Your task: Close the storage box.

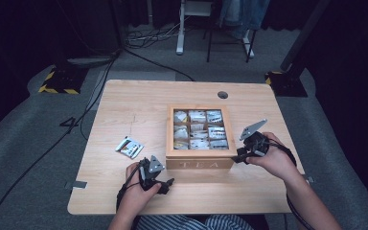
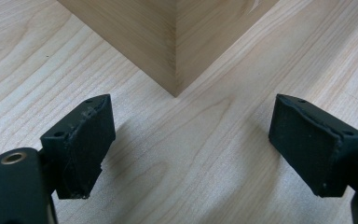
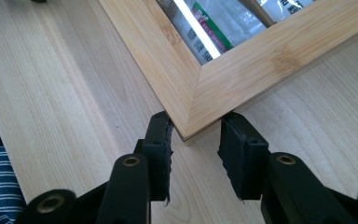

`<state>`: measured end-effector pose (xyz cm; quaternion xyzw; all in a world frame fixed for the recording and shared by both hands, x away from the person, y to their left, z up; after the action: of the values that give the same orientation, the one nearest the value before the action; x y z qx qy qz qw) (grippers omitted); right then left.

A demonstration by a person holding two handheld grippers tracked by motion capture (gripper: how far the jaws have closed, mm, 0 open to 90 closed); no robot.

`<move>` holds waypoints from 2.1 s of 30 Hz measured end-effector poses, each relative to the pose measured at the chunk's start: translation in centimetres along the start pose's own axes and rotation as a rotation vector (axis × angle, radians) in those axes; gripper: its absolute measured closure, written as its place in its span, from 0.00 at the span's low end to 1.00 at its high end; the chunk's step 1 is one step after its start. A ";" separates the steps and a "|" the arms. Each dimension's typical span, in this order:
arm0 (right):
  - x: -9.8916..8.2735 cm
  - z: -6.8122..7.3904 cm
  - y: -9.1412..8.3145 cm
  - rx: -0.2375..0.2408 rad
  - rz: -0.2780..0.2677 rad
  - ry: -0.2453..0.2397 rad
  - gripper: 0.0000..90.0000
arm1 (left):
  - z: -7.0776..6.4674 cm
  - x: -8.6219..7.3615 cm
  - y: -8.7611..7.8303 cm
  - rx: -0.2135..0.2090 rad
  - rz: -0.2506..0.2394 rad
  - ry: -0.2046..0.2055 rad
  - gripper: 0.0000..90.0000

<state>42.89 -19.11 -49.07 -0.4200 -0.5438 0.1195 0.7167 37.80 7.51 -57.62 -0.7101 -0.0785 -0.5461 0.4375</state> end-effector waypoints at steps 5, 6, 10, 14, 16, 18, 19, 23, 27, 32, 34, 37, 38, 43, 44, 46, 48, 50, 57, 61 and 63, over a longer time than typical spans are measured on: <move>-0.3 0.0 0.1 -0.005 0.022 -0.011 0.69 | 0.0 0.0 0.0 0.000 0.000 0.000 0.17; -0.3 0.0 0.0 -0.008 0.022 -0.010 0.67 | 0.0 0.0 0.0 0.000 0.000 0.000 0.17; -0.1 0.2 -0.4 0.003 -0.004 0.004 0.63 | 0.0 0.0 0.0 0.000 0.000 0.000 0.17; 0.3 0.0 -0.9 0.006 -0.056 0.009 0.59 | 0.0 0.0 0.0 0.000 0.000 0.000 0.17; 0.6 -0.2 -1.1 0.003 -0.089 0.014 0.55 | 0.0 0.0 0.0 -0.001 0.000 0.001 0.17; 1.1 -0.7 -1.4 -0.008 -0.138 0.013 0.52 | 0.0 0.0 0.0 -0.001 0.000 0.001 0.17; 1.4 -1.0 -1.6 -0.016 -0.159 0.016 0.51 | 0.0 0.0 0.0 -0.001 0.000 0.001 0.17; 2.4 -2.1 -2.4 -0.048 -0.261 0.051 0.50 | -0.1 0.0 -0.1 -0.007 0.001 -0.006 0.17; 2.4 -2.9 -3.1 -0.052 -0.307 0.095 0.43 | 0.1 0.0 0.0 -0.006 -0.002 -0.006 0.17; 2.4 -4.9 -3.8 -0.129 -0.372 0.100 0.36 | 0.1 0.0 0.0 -0.004 -0.001 -0.005 0.17; 2.1 -5.9 -4.0 -0.160 -0.383 0.111 0.31 | 0.1 0.0 0.0 -0.005 -0.002 -0.006 0.17; 1.7 -6.9 -4.2 -0.182 -0.392 0.115 0.29 | 0.1 0.0 0.0 -0.004 -0.001 -0.005 0.17; 1.5 -7.3 -4.2 -0.189 -0.396 0.120 0.28 | 0.1 0.0 0.0 -0.004 -0.002 -0.005 0.17; 0.4 -9.3 -4.0 -0.218 -0.411 0.147 0.25 | 0.1 0.0 0.0 -0.004 -0.001 -0.005 0.17; 0.2 -9.6 -3.9 -0.223 -0.412 0.152 0.25 | 0.1 0.0 0.0 -0.004 -0.001 -0.005 0.17; -0.4 -10.4 -3.7 -0.233 -0.412 0.158 0.24 | 0.1 0.0 0.0 -0.004 -0.001 -0.005 0.17; -0.9 -10.9 -3.5 -0.235 -0.413 0.162 0.23 | 0.1 0.0 0.0 -0.005 -0.002 -0.006 0.17; -1.4 -11.4 -3.2 -0.237 -0.415 0.170 0.23 | 0.1 0.0 0.0 -0.004 -0.001 -0.005 0.17; -2.9 -12.8 -1.4 -0.241 -0.423 0.161 0.23 | 0.1 0.0 0.0 -0.004 -0.001 -0.005 0.17; -3.8 -13.3 -0.2 -0.240 -0.411 0.159 0.23 | 0.1 0.0 0.0 -0.004 -0.002 -0.005 0.17; -4.0 -13.4 0.2 -0.241 -0.411 0.156 0.23 | 0.1 0.0 0.0 -0.004 -0.001 -0.005 0.17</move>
<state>53.25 -27.83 -52.71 -0.3912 -0.5710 -0.1274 0.7104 37.87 7.63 -57.62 -0.7122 -0.0789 -0.5448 0.4355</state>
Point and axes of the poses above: each handheld gripper's, and its own axes: y roughly forward along the jaws, x roughly out of its top, z roughly to its left, the point moved 10 cm from there along y, roughly forward along the jaws, and after that the axes turned 14 degrees about -z, right-handed, at the moved point
